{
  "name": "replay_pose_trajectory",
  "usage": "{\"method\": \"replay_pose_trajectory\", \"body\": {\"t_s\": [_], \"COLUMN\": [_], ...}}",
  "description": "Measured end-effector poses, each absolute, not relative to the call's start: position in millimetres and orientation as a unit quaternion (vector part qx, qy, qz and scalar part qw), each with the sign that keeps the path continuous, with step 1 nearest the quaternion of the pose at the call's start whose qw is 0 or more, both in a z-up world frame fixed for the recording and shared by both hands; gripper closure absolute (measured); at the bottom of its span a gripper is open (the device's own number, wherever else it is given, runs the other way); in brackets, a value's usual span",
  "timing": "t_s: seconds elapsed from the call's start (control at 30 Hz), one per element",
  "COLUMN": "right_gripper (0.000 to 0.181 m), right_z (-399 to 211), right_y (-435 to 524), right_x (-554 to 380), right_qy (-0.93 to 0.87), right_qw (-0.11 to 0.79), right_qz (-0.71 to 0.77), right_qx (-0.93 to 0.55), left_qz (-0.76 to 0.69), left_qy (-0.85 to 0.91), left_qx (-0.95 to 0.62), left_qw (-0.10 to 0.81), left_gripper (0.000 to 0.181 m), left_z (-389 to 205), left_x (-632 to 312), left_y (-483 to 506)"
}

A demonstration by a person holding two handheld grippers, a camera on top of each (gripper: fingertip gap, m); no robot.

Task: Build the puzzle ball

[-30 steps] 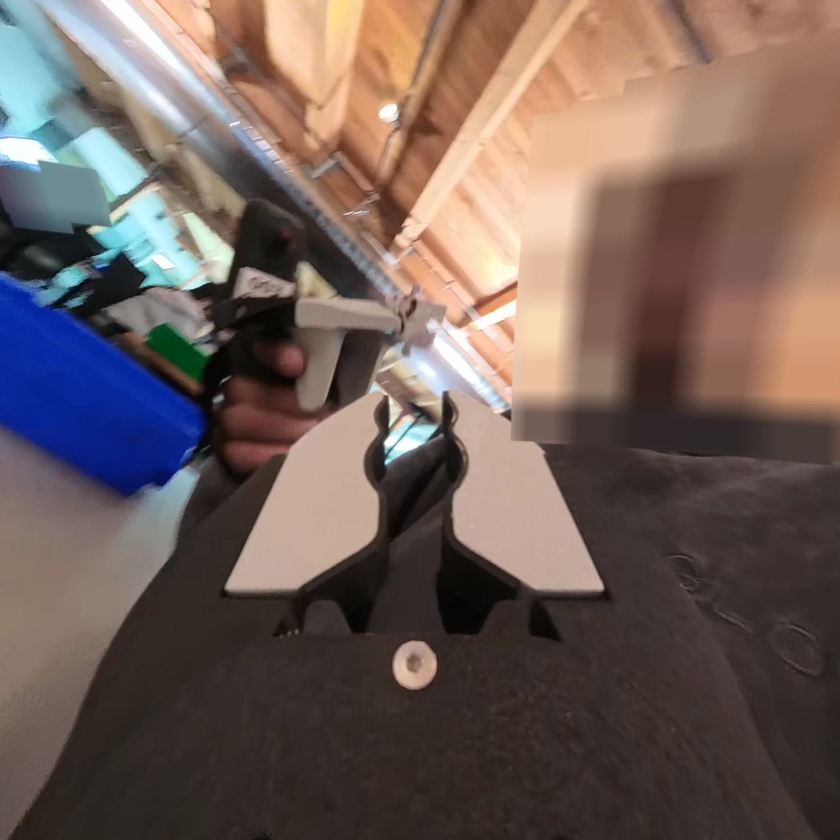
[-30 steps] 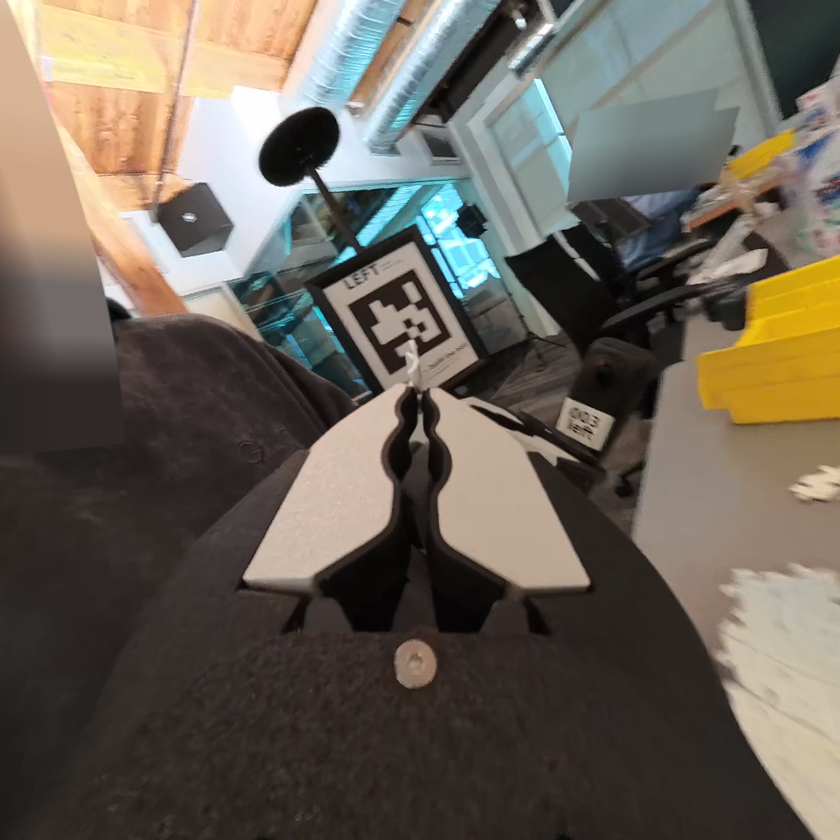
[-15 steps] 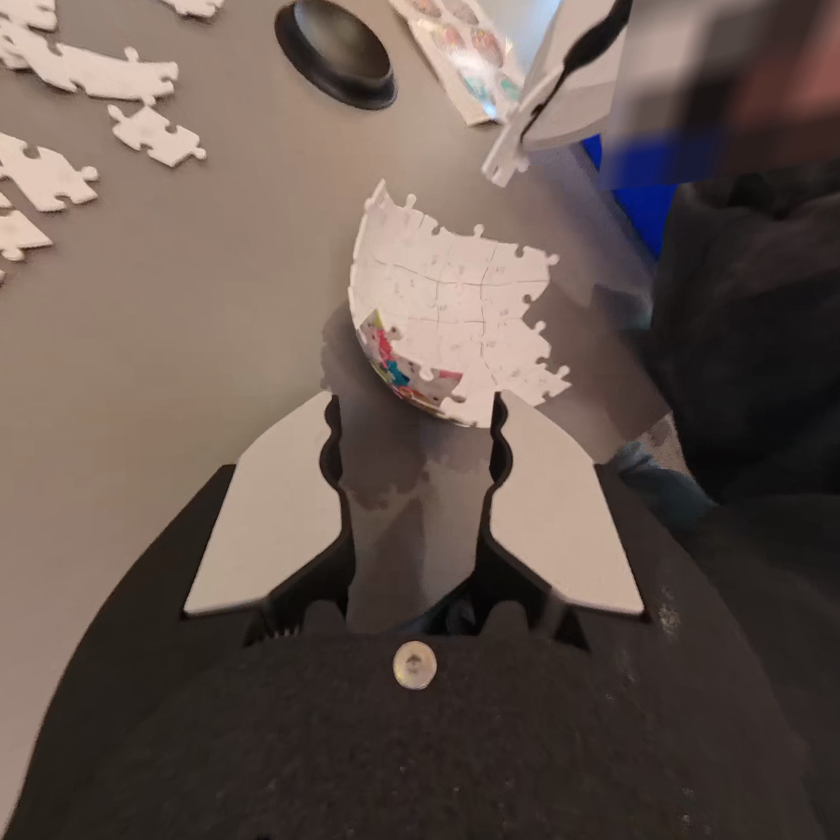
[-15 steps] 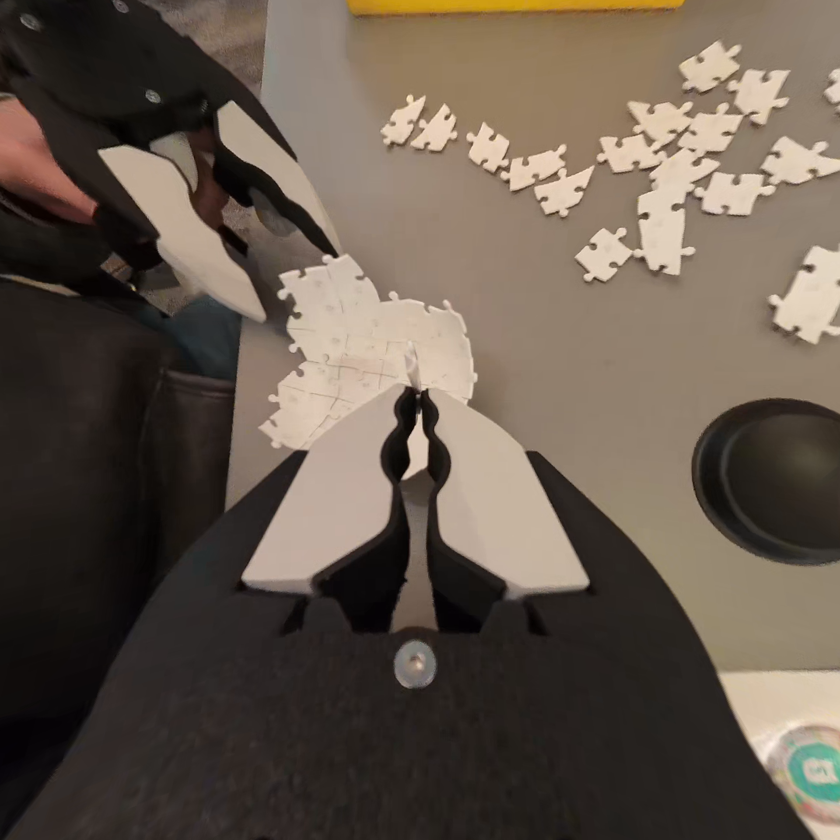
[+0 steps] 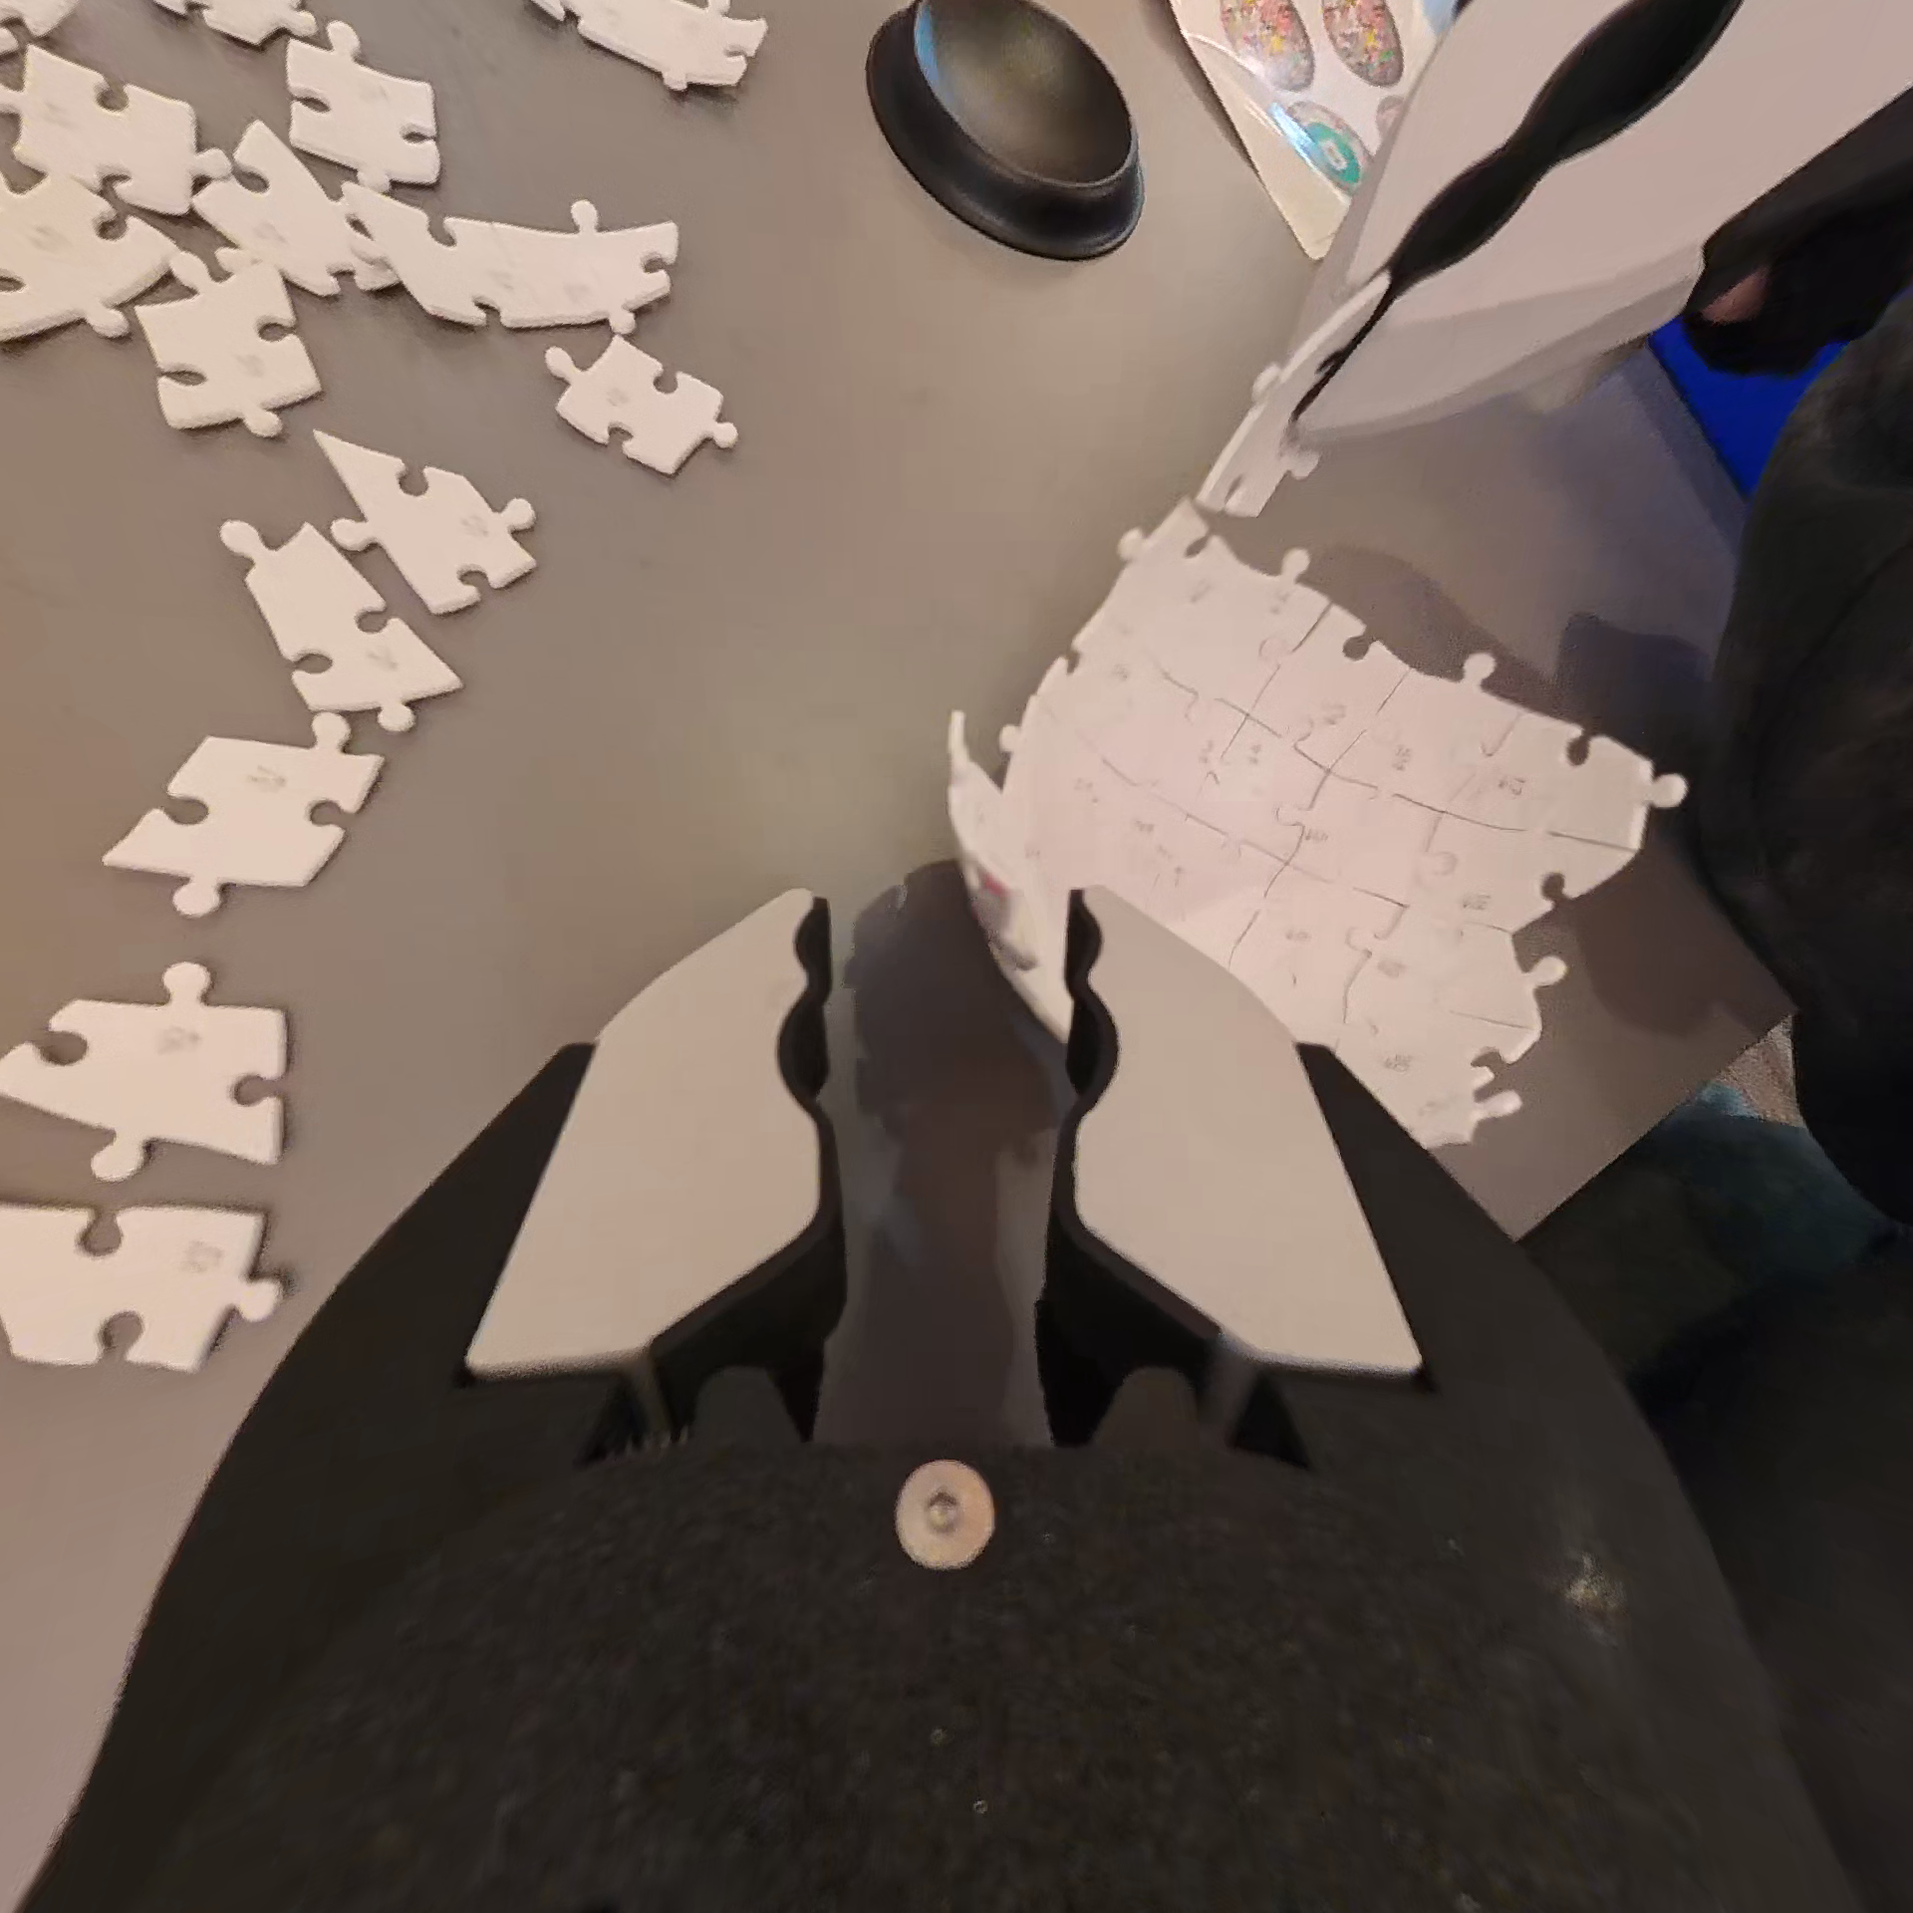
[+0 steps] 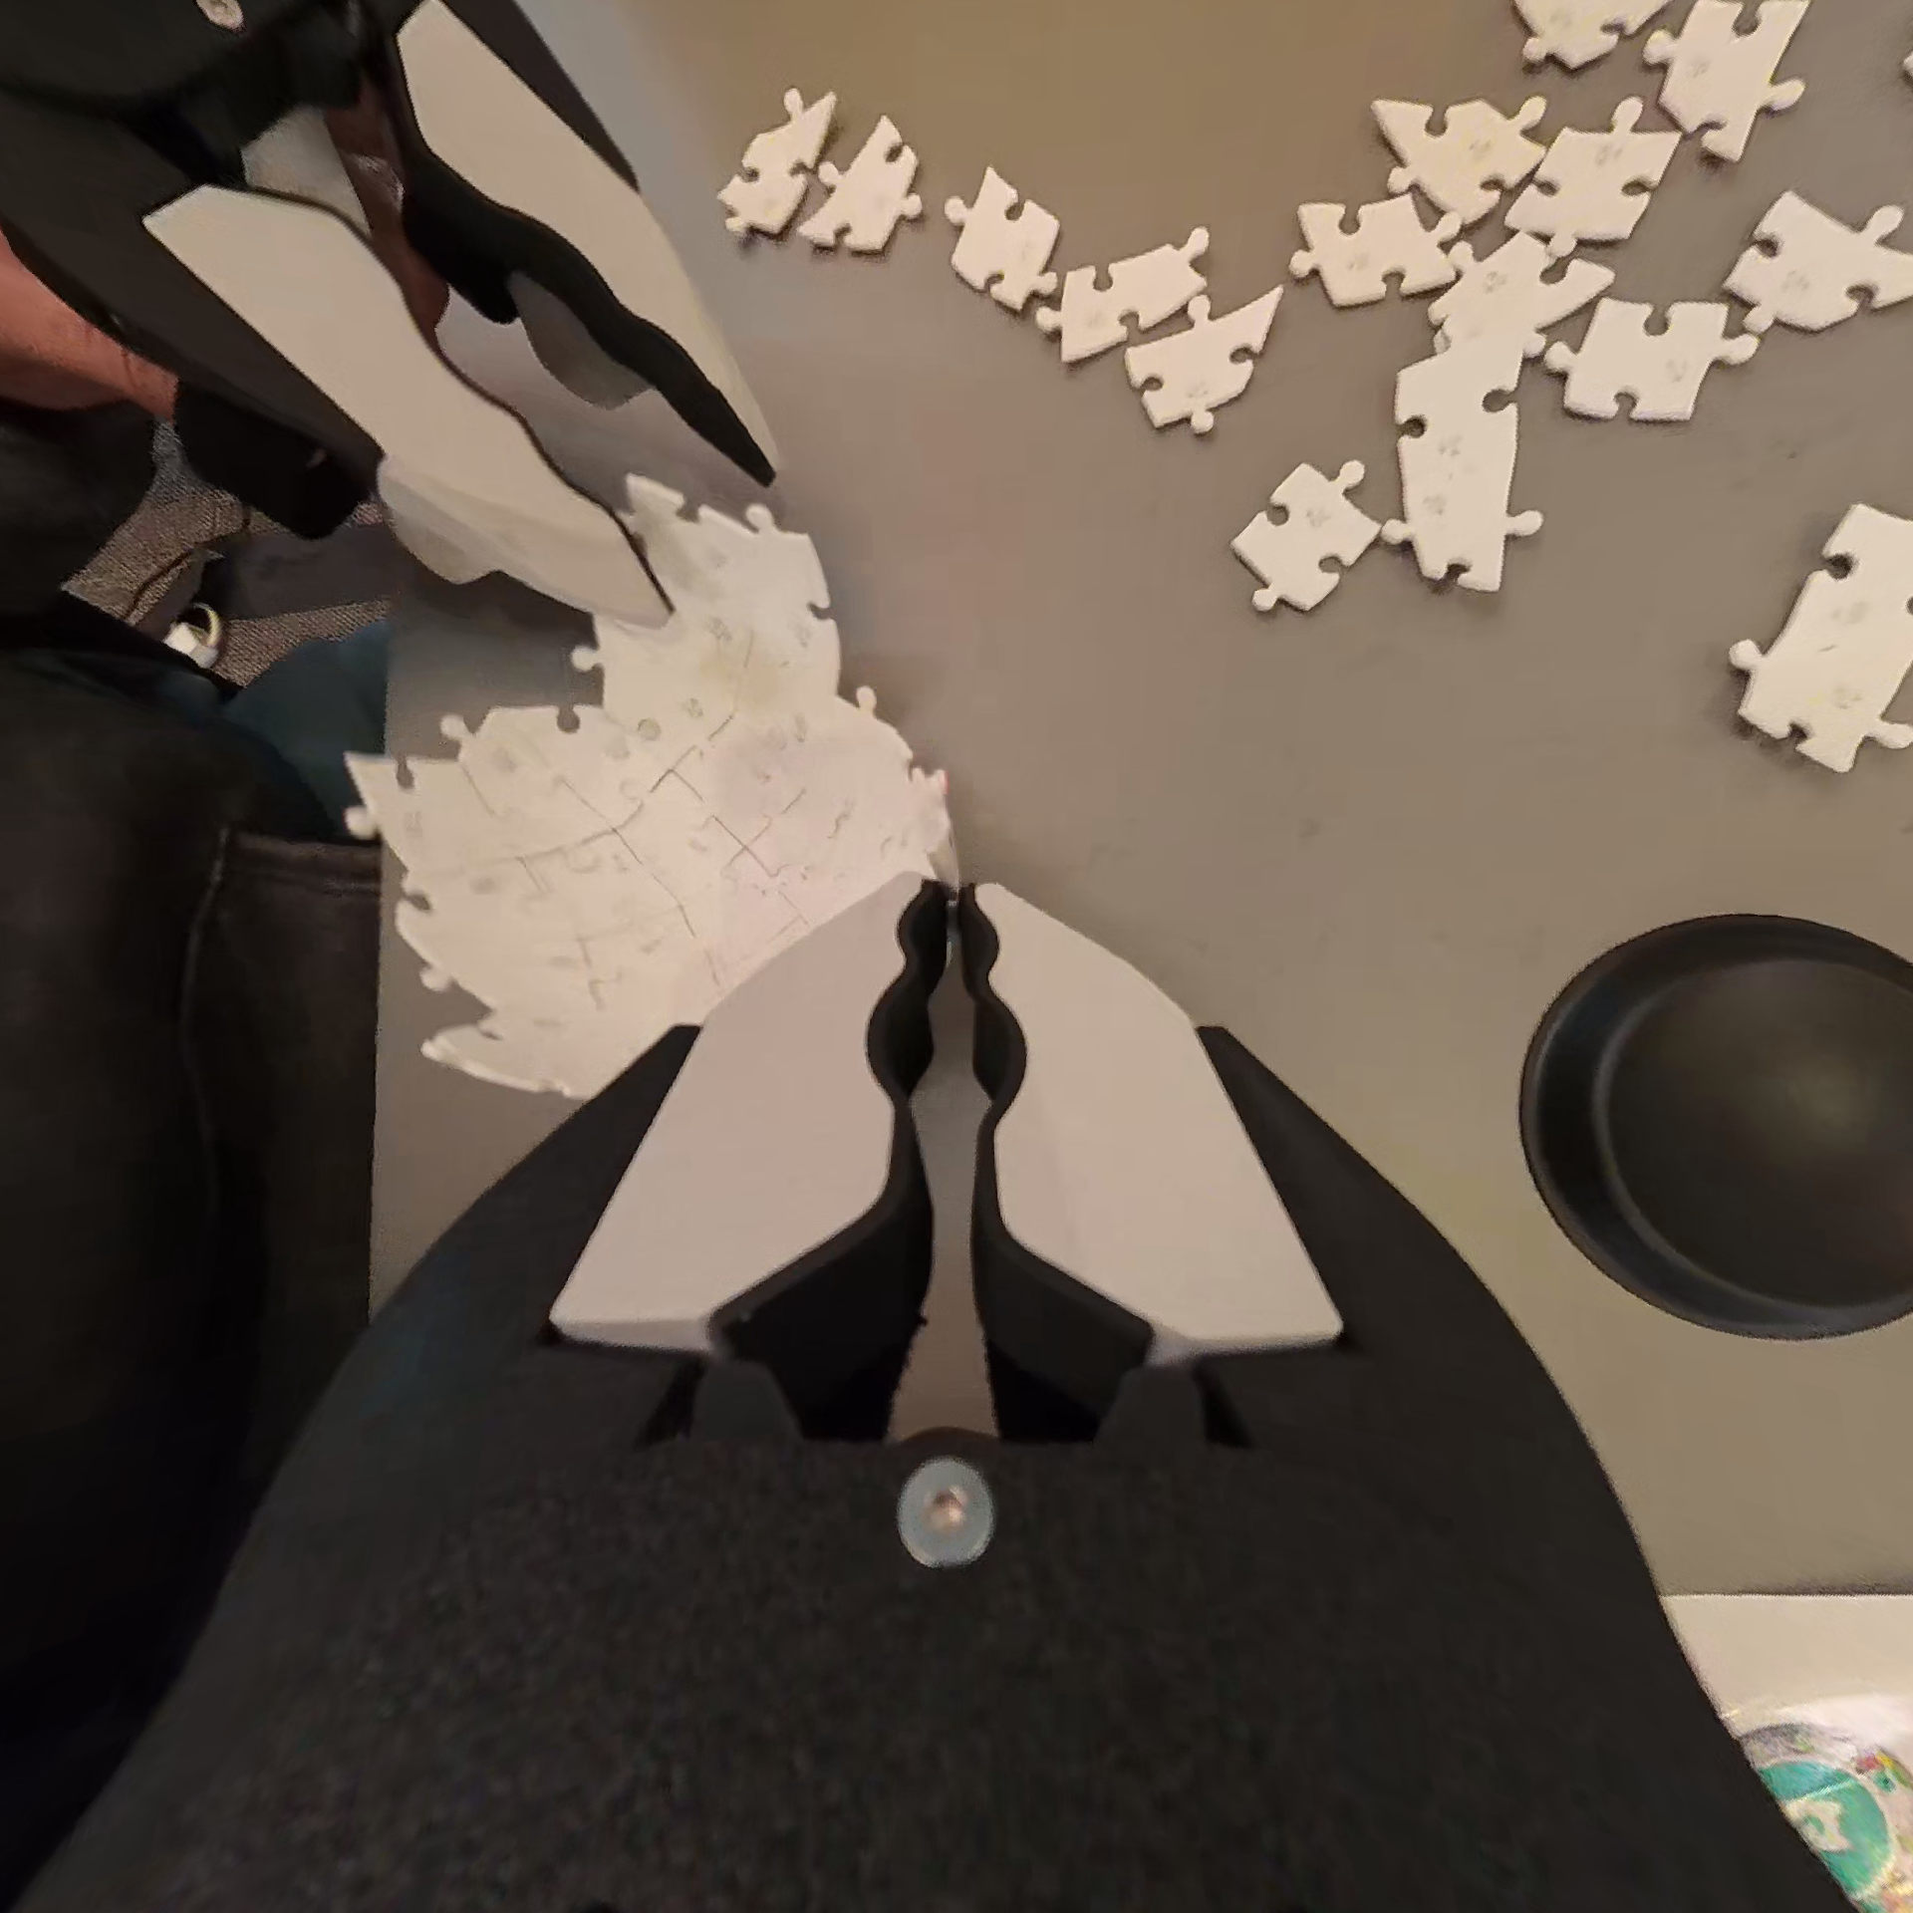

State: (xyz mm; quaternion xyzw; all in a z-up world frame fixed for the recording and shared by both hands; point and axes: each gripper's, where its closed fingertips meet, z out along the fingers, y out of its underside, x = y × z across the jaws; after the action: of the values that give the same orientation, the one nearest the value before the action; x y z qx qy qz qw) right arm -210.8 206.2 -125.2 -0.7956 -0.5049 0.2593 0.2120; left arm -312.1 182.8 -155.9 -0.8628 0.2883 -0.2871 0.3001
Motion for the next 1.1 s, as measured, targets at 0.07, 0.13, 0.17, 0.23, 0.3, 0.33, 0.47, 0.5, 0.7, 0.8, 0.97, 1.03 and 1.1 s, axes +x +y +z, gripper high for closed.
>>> {"method": "replay_pose_trajectory", "body": {"t_s": [0.07,0.13,0.17,0.23,0.3,0.33,0.47,0.5,0.7,0.8,0.97,1.03,1.1], "right_gripper": [0.179,0.179,0.179,0.179,0.179,0.179,0.179,0.179,0.179,0.179,0.179,0.179,0.179], "right_z": [-130,-136,-137,-140,-142,-143,-144,-144,-124,-124,-144,-153,-161], "right_y": [207,206,206,207,209,209,207,205,199,203,198,195,196], "right_x": [-211,-210,-211,-211,-210,-210,-210,-210,-212,-213,-219,-222,-226], "right_qy": [-0.506,-0.507,-0.507,-0.505,-0.503,-0.503,-0.507,-0.509,-0.512,-0.504,-0.508,-0.516,-0.517], "right_qw": [0.207,0.195,0.193,0.187,0.181,0.178,0.157,0.151,0.117,0.085,0.007,-0.016,-0.02], "right_qz": [0.255,0.255,0.257,0.259,0.259,0.258,0.264,0.267,0.317,0.329,0.332,0.325,0.32], "right_qx": [-0.797,-0.8,-0.8,-0.802,-0.805,-0.805,-0.805,-0.804,-0.79,-0.794,-0.795,-0.793,-0.793], "left_qz": [-0.293,-0.293,-0.289,-0.279,-0.292,-0.297,-0.304,-0.308,-0.297,-0.284,-0.276,-0.278,-0.28], "left_qy": [0.296,0.309,0.316,0.333,0.357,0.366,0.382,0.383,0.414,0.427,0.436,0.438,0.445], "left_qx": [-0.861,-0.858,-0.857,-0.857,-0.853,-0.852,-0.856,-0.857,-0.858,-0.858,-0.856,-0.853,-0.846], "left_qw": [0.294,0.286,0.285,0.276,0.244,0.227,0.168,0.152,0.061,0.027,-0.039,-0.062,-0.084], "left_gripper": [0.145,0.146,0.146,0.152,0.164,0.17,0.178,0.179,0.179,0.179,0.179,0.179,0.179], "left_z": [-156,-157,-157,-159,-161,-163,-170,-170,-170,-171,-174,-175,-176], "left_x": [-310,-306,-305,-303,-298,-295,-289,-287,-282,-281,-279,-278,-276], "left_y": [188,193,197,205,205,206,214,215,216,217,215,214,212]}}
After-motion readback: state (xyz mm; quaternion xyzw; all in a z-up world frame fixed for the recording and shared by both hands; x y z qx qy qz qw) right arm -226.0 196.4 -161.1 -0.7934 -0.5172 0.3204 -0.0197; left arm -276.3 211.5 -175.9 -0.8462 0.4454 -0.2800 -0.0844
